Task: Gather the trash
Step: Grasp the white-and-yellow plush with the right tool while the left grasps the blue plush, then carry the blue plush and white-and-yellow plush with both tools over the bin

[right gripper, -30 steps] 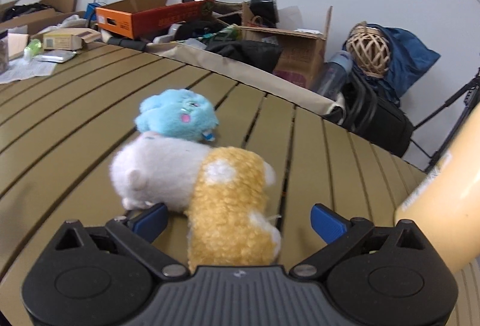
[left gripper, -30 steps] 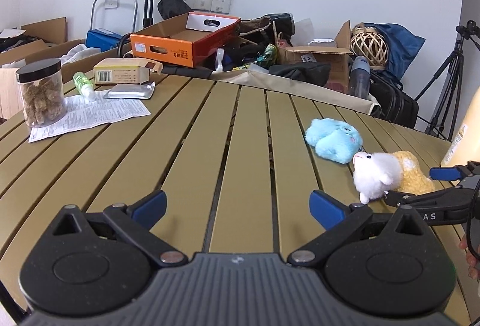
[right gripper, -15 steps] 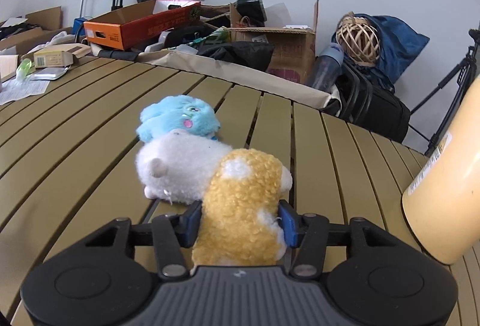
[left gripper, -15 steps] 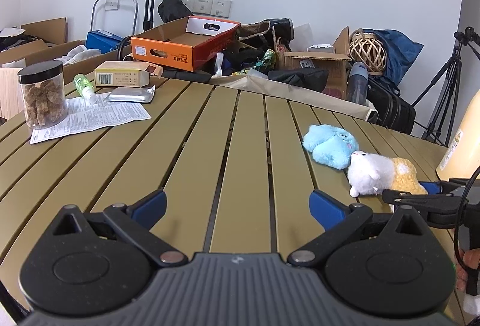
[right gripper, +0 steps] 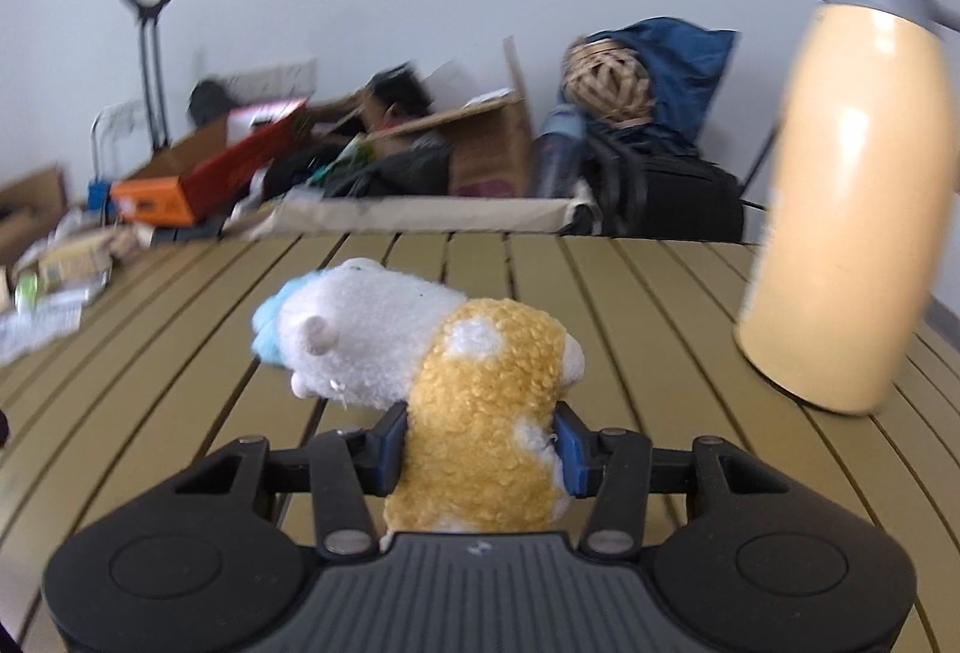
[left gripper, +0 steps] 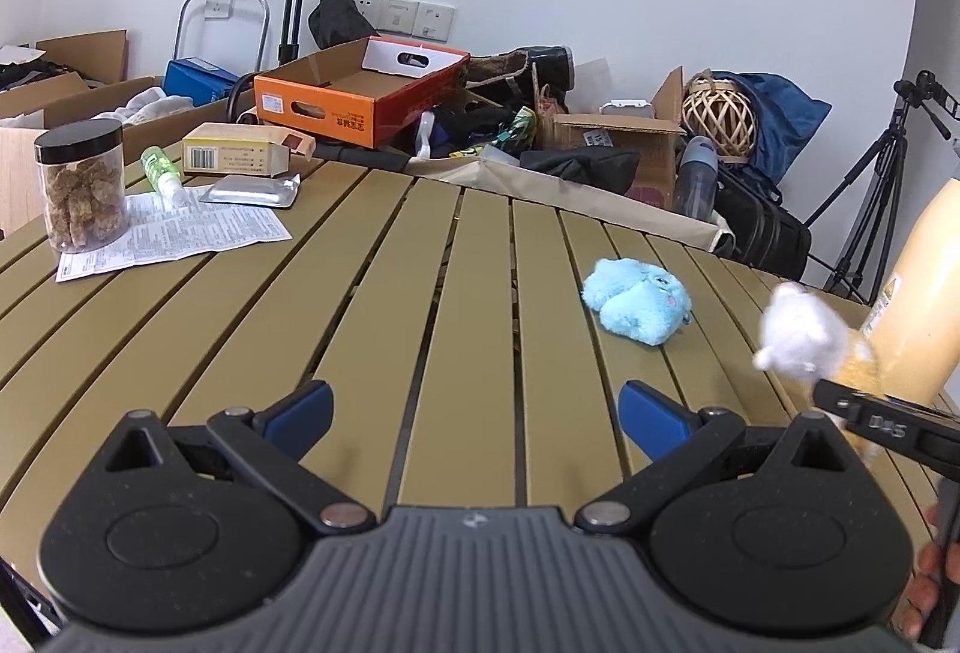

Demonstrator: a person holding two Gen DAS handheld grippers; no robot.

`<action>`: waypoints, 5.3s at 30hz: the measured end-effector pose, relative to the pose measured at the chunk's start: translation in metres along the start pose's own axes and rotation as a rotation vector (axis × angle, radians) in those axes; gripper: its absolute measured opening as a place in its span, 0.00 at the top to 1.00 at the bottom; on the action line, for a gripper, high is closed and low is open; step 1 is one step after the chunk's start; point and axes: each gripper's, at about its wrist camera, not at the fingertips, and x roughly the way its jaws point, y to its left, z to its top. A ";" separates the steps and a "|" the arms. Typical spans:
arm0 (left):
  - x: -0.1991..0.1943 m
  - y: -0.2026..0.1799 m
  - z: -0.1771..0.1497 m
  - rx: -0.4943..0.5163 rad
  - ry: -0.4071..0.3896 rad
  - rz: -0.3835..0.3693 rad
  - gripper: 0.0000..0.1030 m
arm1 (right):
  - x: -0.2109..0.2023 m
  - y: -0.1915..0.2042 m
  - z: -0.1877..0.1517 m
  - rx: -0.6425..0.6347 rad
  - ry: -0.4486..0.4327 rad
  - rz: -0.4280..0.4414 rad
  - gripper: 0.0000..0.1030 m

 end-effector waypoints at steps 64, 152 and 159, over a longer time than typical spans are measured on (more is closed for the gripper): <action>0.219 -0.159 0.064 0.226 0.229 0.123 0.00 | -0.061 -0.204 -0.062 0.491 -0.197 -0.155 0.53; -0.168 -0.090 -0.047 0.250 -0.005 -0.061 0.22 | -0.228 -0.083 -0.109 0.238 -0.192 0.165 0.53; -0.191 -0.082 -0.074 0.262 -0.002 -0.087 0.22 | -0.246 -0.069 -0.122 0.203 -0.157 0.201 0.53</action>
